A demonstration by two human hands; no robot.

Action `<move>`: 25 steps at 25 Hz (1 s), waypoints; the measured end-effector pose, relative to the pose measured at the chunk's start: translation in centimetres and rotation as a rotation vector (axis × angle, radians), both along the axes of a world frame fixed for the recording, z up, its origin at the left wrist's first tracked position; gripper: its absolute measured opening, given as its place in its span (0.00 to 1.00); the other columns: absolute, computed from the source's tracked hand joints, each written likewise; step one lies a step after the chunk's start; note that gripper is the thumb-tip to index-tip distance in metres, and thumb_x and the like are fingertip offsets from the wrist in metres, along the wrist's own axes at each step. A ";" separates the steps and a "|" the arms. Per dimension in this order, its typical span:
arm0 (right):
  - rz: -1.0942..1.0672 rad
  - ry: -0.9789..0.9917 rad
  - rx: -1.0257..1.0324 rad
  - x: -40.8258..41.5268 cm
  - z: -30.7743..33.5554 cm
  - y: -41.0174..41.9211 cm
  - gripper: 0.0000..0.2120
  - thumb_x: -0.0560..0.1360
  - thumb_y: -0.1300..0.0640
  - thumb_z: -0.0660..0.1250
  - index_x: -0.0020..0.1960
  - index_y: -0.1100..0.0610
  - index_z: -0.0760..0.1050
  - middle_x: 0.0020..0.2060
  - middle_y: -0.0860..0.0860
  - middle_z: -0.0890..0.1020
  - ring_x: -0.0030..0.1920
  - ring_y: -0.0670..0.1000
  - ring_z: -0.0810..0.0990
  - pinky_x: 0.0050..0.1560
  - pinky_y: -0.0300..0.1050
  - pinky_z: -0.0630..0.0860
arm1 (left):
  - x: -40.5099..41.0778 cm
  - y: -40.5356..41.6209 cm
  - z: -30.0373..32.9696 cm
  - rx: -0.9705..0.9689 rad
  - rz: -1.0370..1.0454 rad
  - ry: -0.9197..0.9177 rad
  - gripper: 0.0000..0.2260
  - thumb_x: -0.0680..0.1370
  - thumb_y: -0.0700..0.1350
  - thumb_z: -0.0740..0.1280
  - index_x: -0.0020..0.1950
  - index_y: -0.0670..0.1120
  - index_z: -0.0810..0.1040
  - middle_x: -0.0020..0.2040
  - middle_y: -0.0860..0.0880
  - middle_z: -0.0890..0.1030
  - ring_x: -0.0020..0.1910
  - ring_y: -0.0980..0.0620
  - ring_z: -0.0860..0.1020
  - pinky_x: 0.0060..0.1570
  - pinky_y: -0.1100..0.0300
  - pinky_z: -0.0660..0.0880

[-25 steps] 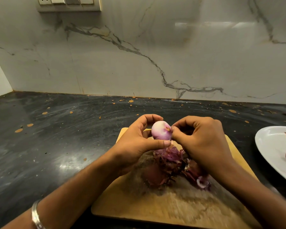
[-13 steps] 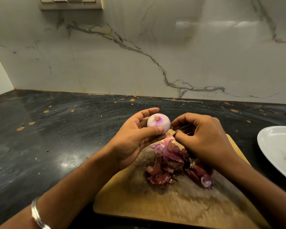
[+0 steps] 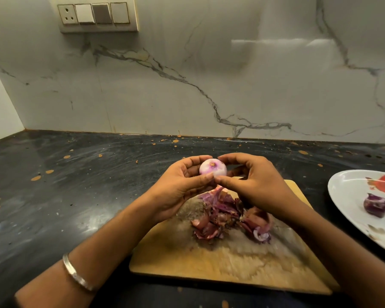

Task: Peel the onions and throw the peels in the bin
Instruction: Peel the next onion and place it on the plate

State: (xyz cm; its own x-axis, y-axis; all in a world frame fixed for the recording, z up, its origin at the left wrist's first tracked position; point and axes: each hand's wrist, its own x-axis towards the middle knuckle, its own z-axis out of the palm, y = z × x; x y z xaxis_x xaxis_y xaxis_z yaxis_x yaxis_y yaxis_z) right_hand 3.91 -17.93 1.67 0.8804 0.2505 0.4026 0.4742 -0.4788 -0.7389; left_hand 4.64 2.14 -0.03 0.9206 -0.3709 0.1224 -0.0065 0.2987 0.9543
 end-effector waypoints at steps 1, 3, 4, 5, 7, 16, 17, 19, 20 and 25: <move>0.001 0.015 0.016 0.1 0.1 -0.1 0.23 0.68 0.49 0.78 0.61 0.51 0.80 0.48 0.46 0.86 0.47 0.44 0.85 0.51 0.46 0.83 | 0.0 0.0 0.2 0.013 -0.008 0.001 0.23 0.70 0.35 0.72 0.65 0.41 0.75 0.58 0.40 0.83 0.55 0.46 0.83 0.54 0.56 0.81; 0.023 0.075 0.074 0.3 0.2 -0.1 0.23 0.67 0.50 0.79 0.60 0.52 0.80 0.47 0.48 0.86 0.44 0.44 0.85 0.47 0.44 0.83 | -0.2 0.0 0.4 0.028 -0.006 0.014 0.24 0.70 0.33 0.72 0.66 0.41 0.75 0.57 0.41 0.83 0.54 0.46 0.83 0.56 0.55 0.80; 0.034 0.103 0.101 0.4 0.2 -0.2 0.23 0.67 0.51 0.79 0.60 0.53 0.80 0.47 0.50 0.86 0.42 0.45 0.85 0.45 0.45 0.83 | -0.2 0.1 0.5 0.033 0.002 0.016 0.23 0.71 0.32 0.71 0.66 0.41 0.75 0.57 0.42 0.83 0.54 0.47 0.83 0.56 0.55 0.80; 0.038 0.128 0.126 0.6 0.2 -0.3 0.23 0.67 0.52 0.79 0.61 0.53 0.80 0.46 0.51 0.86 0.42 0.48 0.86 0.45 0.49 0.84 | -0.2 0.0 0.6 0.048 0.012 0.010 0.23 0.72 0.31 0.71 0.66 0.41 0.75 0.56 0.43 0.83 0.53 0.47 0.83 0.56 0.54 0.80; 0.046 0.171 0.159 0.8 0.2 -0.5 0.24 0.67 0.52 0.80 0.61 0.53 0.80 0.46 0.52 0.87 0.44 0.55 0.86 0.42 0.55 0.84 | -0.3 -0.1 0.9 0.123 0.043 -0.027 0.22 0.73 0.31 0.71 0.66 0.43 0.76 0.55 0.46 0.84 0.52 0.49 0.83 0.54 0.55 0.81; 0.035 0.175 0.234 -0.4 1.3 -5.4 0.25 0.70 0.55 0.79 0.65 0.53 0.78 0.55 0.48 0.85 0.53 0.47 0.84 0.46 0.41 0.82 | 0.1 -4.9 3.4 0.415 0.049 -0.205 0.21 0.74 0.38 0.75 0.64 0.50 0.76 0.55 0.49 0.83 0.50 0.56 0.83 0.46 0.60 0.80; 0.015 0.171 0.221 -0.9 1.4 -6.7 0.25 0.70 0.54 0.79 0.65 0.53 0.78 0.55 0.48 0.84 0.53 0.46 0.84 0.45 0.40 0.82 | 0.3 -6.3 3.6 0.423 0.023 -0.229 0.21 0.73 0.38 0.76 0.63 0.50 0.76 0.55 0.48 0.83 0.50 0.55 0.83 0.46 0.59 0.80; -0.025 0.172 0.203 -1.9 1.6 -9.5 0.24 0.71 0.55 0.78 0.66 0.52 0.77 0.55 0.47 0.84 0.52 0.46 0.84 0.45 0.39 0.81 | 0.5 -9.2 3.7 0.448 -0.014 -0.277 0.20 0.72 0.39 0.77 0.61 0.50 0.77 0.55 0.47 0.83 0.52 0.51 0.83 0.45 0.58 0.81; -0.045 0.174 0.205 -2.4 1.7 -11.0 0.24 0.71 0.56 0.77 0.66 0.52 0.77 0.55 0.47 0.84 0.52 0.46 0.84 0.46 0.40 0.82 | 0.5 -10.8 3.8 0.468 -0.031 -0.295 0.20 0.72 0.40 0.77 0.61 0.50 0.77 0.55 0.47 0.83 0.52 0.51 0.83 0.44 0.58 0.81; -0.193 0.184 0.197 -5.1 1.7 -18.1 0.24 0.70 0.55 0.79 0.64 0.50 0.79 0.52 0.46 0.85 0.50 0.42 0.84 0.44 0.38 0.81 | 0.3 -18.6 3.9 0.523 -0.114 -0.373 0.21 0.71 0.42 0.78 0.61 0.49 0.77 0.55 0.48 0.82 0.53 0.52 0.82 0.45 0.59 0.82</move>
State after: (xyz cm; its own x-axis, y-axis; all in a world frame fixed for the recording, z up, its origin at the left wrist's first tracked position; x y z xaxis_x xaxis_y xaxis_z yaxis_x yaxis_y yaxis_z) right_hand -1.18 -36.07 3.33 0.9665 0.0056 0.2566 0.2388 -0.3864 -0.8909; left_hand 4.91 -16.49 3.82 0.8026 -0.5610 0.2030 -0.3614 -0.1865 0.9136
